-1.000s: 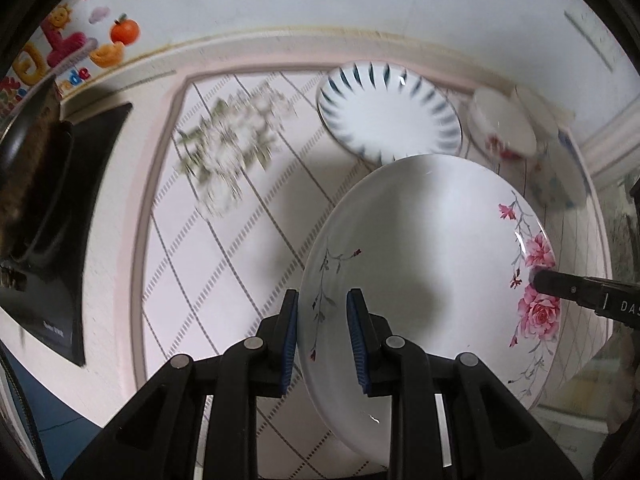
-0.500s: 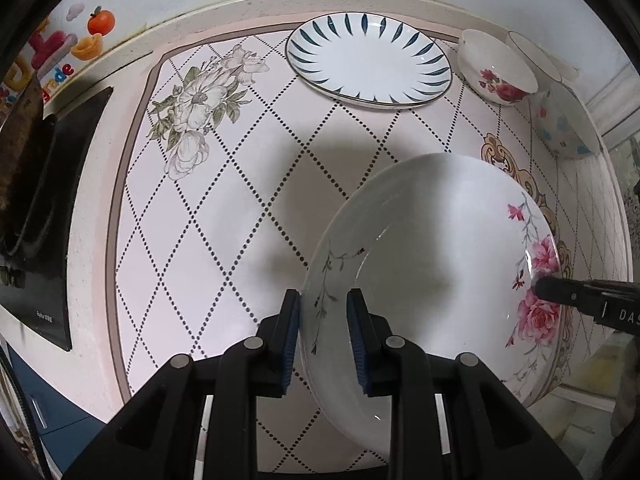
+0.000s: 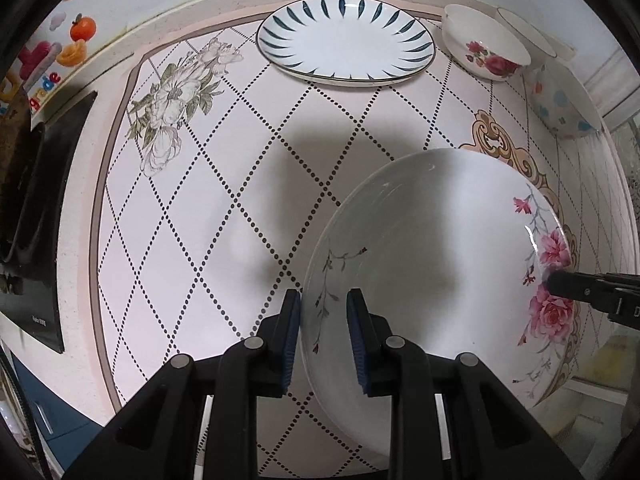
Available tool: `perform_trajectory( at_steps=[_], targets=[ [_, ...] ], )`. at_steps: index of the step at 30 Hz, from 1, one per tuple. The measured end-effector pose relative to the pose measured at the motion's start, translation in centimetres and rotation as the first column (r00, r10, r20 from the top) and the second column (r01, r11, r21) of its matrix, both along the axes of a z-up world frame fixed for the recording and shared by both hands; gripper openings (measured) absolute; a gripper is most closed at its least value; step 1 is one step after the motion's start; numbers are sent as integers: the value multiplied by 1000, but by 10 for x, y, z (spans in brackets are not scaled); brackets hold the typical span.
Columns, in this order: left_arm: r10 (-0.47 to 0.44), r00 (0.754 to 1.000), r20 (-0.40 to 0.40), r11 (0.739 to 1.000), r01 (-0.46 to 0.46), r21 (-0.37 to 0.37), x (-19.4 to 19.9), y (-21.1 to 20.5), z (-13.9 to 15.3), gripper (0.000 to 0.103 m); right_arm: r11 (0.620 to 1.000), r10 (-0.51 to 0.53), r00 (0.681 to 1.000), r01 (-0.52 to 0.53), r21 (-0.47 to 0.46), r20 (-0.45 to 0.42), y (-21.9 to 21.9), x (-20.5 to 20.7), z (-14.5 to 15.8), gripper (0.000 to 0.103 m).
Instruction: Organize plates and bowls
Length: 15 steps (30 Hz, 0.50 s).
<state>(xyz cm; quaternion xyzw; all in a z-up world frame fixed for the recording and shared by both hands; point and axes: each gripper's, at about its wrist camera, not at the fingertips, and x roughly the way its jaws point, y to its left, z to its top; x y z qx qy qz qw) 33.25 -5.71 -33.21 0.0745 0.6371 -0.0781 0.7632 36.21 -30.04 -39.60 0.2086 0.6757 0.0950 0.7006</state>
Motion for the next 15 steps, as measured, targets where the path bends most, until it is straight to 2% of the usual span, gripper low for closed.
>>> perform_trajectory(
  at_steps=[5, 12, 15],
  targets=[
    [-32, 999, 14, 998, 32, 49, -4, -9, -1, 21, 1000, 4, 1000, -4, -4, 2, -1, -2, 3, 10],
    [-35, 999, 14, 998, 34, 61, -3, -9, -1, 21, 999, 21, 999, -22, -34, -31, 2, -3, 7, 11],
    [-36, 999, 15, 997, 35, 70, -4, -10, -1, 21, 996, 42, 998, -44, -76, -36, 4, -3, 13, 12]
  ],
)
